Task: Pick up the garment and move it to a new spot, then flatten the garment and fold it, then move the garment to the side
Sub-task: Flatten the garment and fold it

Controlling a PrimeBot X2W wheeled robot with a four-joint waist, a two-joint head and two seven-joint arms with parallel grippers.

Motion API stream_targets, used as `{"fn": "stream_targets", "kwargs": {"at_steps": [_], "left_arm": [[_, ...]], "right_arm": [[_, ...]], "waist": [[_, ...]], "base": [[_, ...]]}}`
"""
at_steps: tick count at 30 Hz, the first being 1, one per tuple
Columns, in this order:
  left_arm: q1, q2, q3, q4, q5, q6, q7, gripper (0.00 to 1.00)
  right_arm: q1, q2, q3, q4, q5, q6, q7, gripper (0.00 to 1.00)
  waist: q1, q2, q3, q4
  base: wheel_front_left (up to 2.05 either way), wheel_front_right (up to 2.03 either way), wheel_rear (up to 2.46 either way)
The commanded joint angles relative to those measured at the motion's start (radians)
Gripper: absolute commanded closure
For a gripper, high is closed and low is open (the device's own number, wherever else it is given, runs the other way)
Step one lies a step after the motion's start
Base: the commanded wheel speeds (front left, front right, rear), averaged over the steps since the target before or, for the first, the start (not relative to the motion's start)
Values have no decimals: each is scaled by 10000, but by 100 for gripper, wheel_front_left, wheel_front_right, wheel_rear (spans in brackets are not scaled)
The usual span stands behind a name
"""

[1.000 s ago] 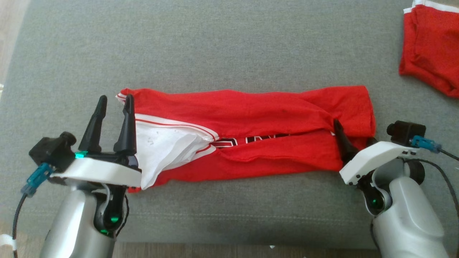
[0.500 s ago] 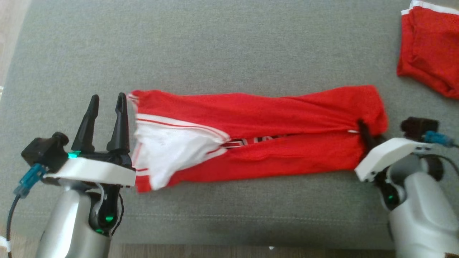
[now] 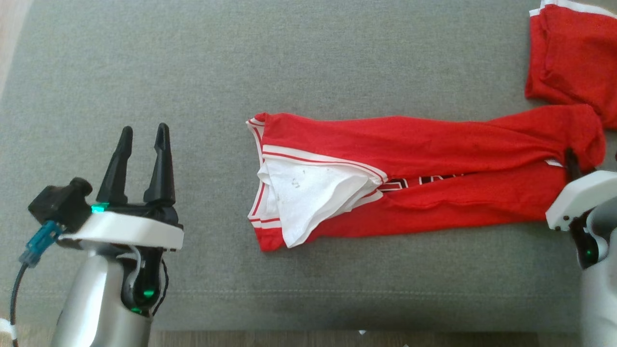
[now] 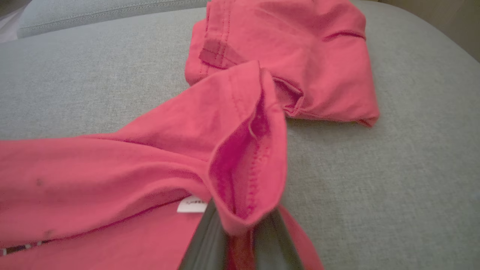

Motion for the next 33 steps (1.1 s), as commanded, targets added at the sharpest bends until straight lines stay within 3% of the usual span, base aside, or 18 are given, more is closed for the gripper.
{"fn": "stream_targets", "kwargs": {"at_steps": [1,13,24,33], "left_arm": [[-278,118,365,-309,76,-36,-122,0],[-72,136,414,-89,67,-97,-122,0],[170,56,480,-45,11,-120,-122,0],[217,-21,577,-80,-48,-132,-122,0]], "right_arm": [[-209,-36,197,-471,-74,-40,12,100],[623,477,1311,-2539,195,-40,824,100],[1399,1210,2902,-4861,1868,-40,2279,100],[1498,1572,3852,-5339,3605,-40,2908,100]], "waist": [[0,0,-19,13],[0,0,-632,-73],[0,0,-1089,-186],[0,0,-1154,-189]], "base": [[0,0,0],[0,0,0],[0,0,0],[0,0,0]]}}
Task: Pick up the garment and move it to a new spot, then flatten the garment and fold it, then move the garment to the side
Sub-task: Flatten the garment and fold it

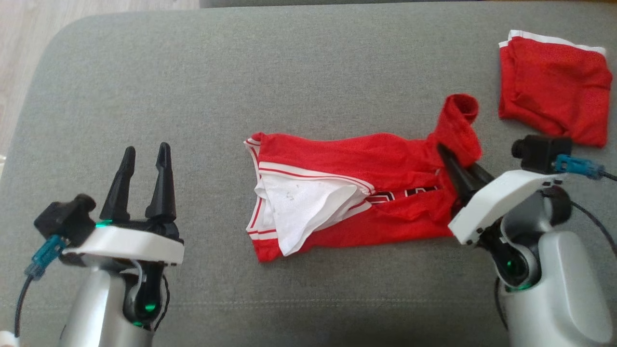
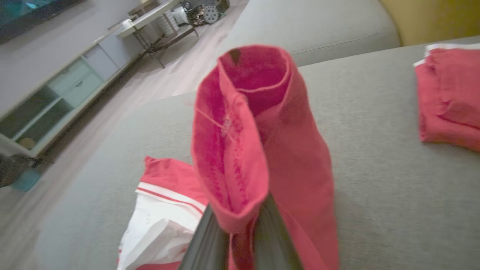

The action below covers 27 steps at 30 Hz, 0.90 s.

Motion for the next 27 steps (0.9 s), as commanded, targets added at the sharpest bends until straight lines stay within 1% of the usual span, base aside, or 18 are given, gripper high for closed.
{"fn": "stream_targets", "kwargs": {"at_steps": [1,3,4,8,14,17,19,23,27], "left_arm": [[-217,55,444,-354,-45,-47,-122,0],[-206,21,451,-357,-55,-49,-122,0],[-206,21,451,-357,-55,-49,-122,0],[-201,-44,481,-340,-83,-53,-122,0],[-253,-126,470,-324,-87,-57,-122,0],[-316,-172,432,-317,-94,-59,-122,0],[-379,-210,389,-291,-106,-59,-122,0],[-481,-263,302,-226,-140,-61,-122,0],[-567,-285,216,-176,-176,-62,-122,0]], "right_arm": [[-198,169,502,-510,643,-13,96,100],[-197,175,811,-549,1262,-13,82,100],[-197,175,811,-549,1262,-13,82,100],[-227,178,1472,-443,2127,-13,-29,100],[-451,179,2397,-58,3544,-13,-620,100],[-632,180,2867,472,4875,-13,-969,100],[-921,180,3141,970,5176,-13,-1314,100],[-1487,180,3834,1838,6169,-13,-1918,100],[-2051,180,4564,2740,6577,-13,-2417,100]], "waist": [[0,0,38,28],[0,0,71,61],[0,0,71,61],[0,0,143,115],[0,0,284,213],[0,0,404,306],[0,0,500,401],[0,0,697,590],[0,0,907,779]], "base": [[0,0,0],[0,0,0],[0,0,0],[0,0,0],[0,0,0],[0,0,0],[0,0,0],[0,0,0],[0,0,0]]}}
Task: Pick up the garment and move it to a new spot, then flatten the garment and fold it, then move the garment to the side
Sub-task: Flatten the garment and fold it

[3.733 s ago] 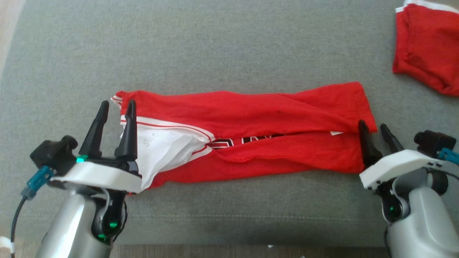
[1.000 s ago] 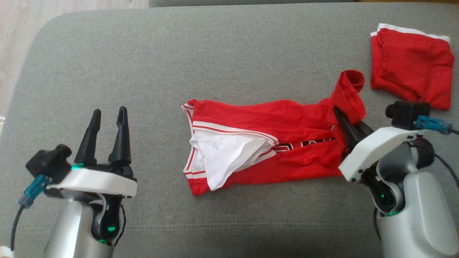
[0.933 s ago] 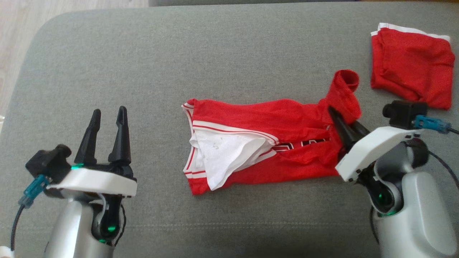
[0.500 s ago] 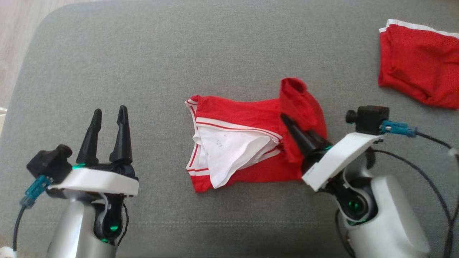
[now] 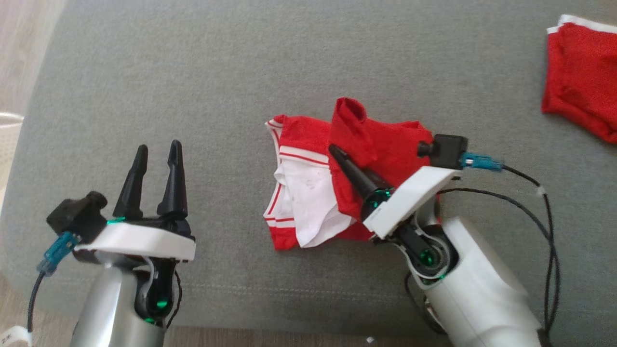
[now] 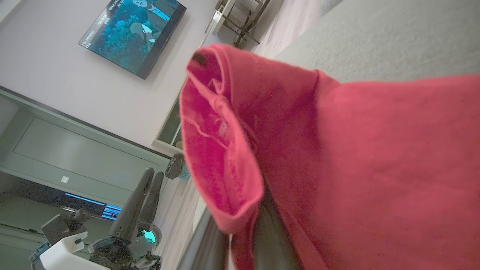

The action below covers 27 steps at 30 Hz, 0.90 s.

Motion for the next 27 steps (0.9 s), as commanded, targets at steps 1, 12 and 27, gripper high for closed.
{"fn": "stream_targets", "kwargs": {"at_steps": [1,12,27], "left_arm": [[-482,74,276,-287,-78,-60,-122,0],[-767,14,148,17,-160,-60,-122,0],[-693,118,445,-214,-62,-61,-122,0]], "right_arm": [[-356,179,382,-46,168,-7,-220,100],[-1222,179,2062,1380,1392,-7,-1430,0],[-3054,-45,2056,2696,840,-7,-3167,0]], "waist": [[0,0,132,129],[0,0,448,325],[0,0,115,-632]], "base": [[0,0,0],[0,0,0],[0,0,0]]}}
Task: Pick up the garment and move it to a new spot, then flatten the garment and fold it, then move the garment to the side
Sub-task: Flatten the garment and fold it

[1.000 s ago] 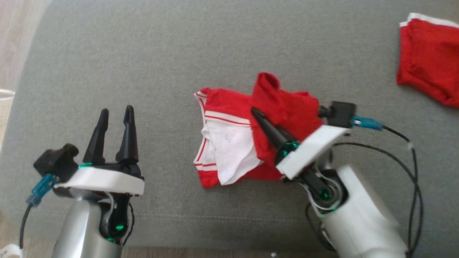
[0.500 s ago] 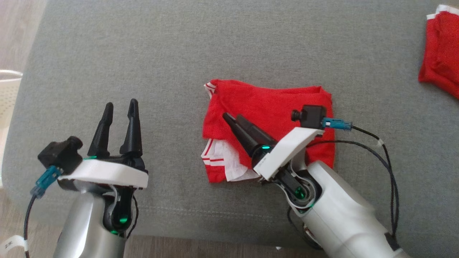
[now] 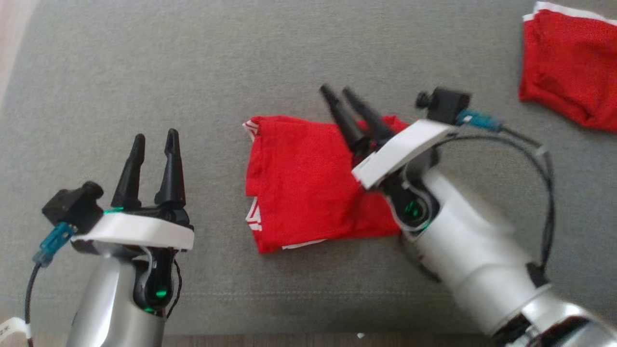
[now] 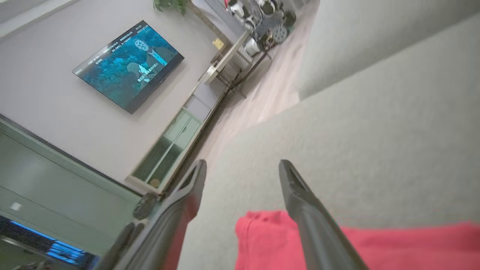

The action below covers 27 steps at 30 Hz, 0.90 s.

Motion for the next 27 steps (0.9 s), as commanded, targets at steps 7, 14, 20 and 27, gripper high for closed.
{"fn": "stream_targets", "kwargs": {"at_steps": [7,14,20,27], "left_arm": [[-263,101,601,-695,179,-61,-122,0],[-191,18,649,-810,102,-61,-122,0],[-71,-44,480,-1093,435,-61,-122,0],[191,-119,679,-1478,1017,-61,-122,0]], "right_arm": [[-223,-1008,-880,76,-2540,-6,-1351,0],[756,-1533,-2720,-619,-5355,-6,-1919,0],[2579,-1171,-5325,-2772,-7603,-6,-1960,0],[4479,-244,-6861,-5031,-9620,-6,-1963,0]], "waist": [[0,0,-86,-376],[0,0,-89,-485],[0,0,-6,-418],[0,0,-13,-284]], "base": [[0,0,0],[0,0,0],[0,0,0],[0,0,0]]}}
